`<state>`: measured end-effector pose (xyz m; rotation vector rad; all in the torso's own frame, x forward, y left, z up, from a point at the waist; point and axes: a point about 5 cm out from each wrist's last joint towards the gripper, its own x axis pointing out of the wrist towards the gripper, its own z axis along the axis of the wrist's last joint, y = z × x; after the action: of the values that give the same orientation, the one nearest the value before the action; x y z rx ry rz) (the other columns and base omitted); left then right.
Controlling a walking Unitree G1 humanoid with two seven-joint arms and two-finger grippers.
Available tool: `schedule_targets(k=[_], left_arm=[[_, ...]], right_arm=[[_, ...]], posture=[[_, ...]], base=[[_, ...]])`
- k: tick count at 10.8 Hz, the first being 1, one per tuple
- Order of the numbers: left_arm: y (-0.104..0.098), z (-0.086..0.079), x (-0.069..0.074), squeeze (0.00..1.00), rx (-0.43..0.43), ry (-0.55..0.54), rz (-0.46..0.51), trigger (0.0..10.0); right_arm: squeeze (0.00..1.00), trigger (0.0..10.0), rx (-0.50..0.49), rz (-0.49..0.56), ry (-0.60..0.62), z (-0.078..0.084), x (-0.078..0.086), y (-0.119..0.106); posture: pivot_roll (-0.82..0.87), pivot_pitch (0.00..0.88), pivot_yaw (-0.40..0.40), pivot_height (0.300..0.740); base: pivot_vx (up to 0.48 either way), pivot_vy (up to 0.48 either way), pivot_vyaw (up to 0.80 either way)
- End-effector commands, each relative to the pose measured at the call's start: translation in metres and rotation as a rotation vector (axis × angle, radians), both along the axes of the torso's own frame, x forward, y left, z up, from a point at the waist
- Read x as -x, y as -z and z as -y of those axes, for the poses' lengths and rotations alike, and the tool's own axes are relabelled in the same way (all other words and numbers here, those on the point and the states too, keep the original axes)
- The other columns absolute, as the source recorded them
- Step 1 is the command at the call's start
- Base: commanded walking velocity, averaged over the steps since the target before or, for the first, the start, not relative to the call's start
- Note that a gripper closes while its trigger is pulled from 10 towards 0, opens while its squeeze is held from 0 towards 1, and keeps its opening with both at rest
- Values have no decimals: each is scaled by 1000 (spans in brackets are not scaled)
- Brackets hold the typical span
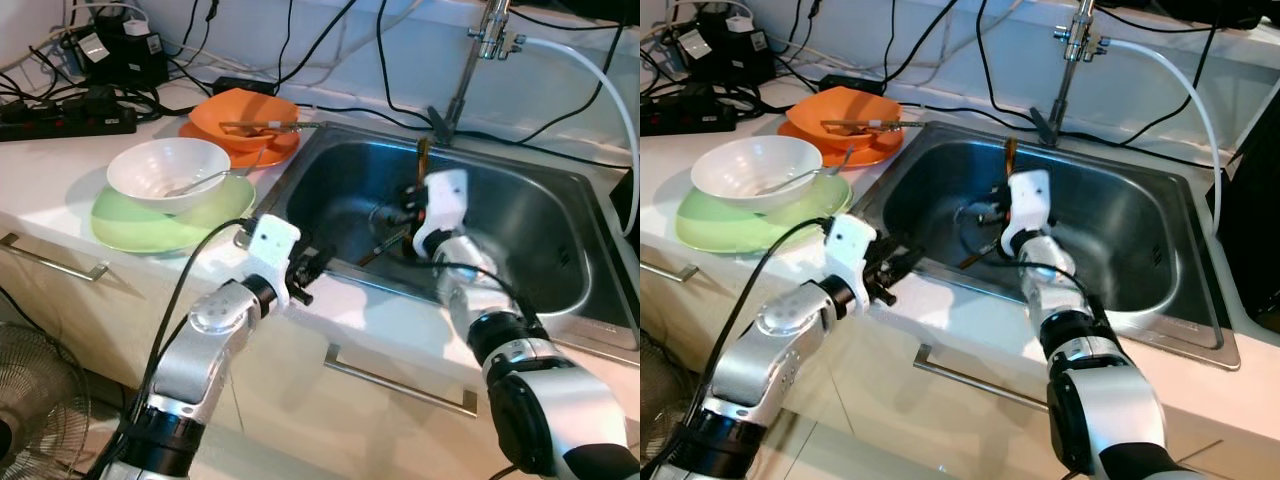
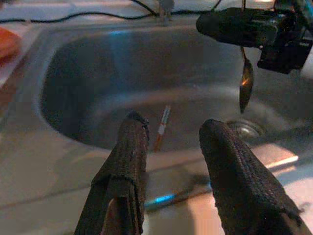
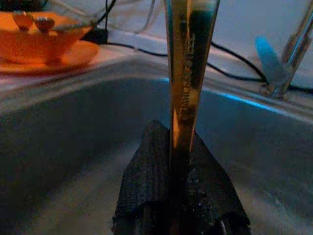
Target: Kitchen organization
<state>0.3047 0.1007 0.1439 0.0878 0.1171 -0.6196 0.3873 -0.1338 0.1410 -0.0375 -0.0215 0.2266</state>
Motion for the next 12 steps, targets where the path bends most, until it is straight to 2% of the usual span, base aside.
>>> schedule_targets(k=[1,4,7,8,9,11,12], left_arm=[[2,3,2,0,-18,23,-19,10000],[5,7,3,0,-33,46,-39,10000],[5,13,6,0,-27,77,-43,10000],[5,14,6,0,-27,78,-45,10000],[5,15,6,0,-25,82,-46,10000],[6,16,8,0,-24,87,-50,10000],[6,16,8,0,-24,88,-52,10000]], right_arm=[[0,10000,19,4,-10,-5,-4,-7],[0,10000,45,-58,-32,-16,-2,4],[0,10000,46,-88,-42,-20,1,11],[149,10000,40,-97,-46,-21,2,13],[1000,10000,43,-103,-52,-22,3,16],[984,10000,50,-105,-47,-22,3,17],[0,10000,52,-105,-47,-22,3,16]], posture=[[257,0,-53,740],[260,0,-54,740],[266,0,-60,740],[267,0,-61,740],[268,0,-62,740],[267,0,-63,740],[267,0,-63,740]], base=[[0,0,0],[0,0,0],[0,0,0],[0,0,0],[0,0,0],[0,0,0],[0,0,0]])
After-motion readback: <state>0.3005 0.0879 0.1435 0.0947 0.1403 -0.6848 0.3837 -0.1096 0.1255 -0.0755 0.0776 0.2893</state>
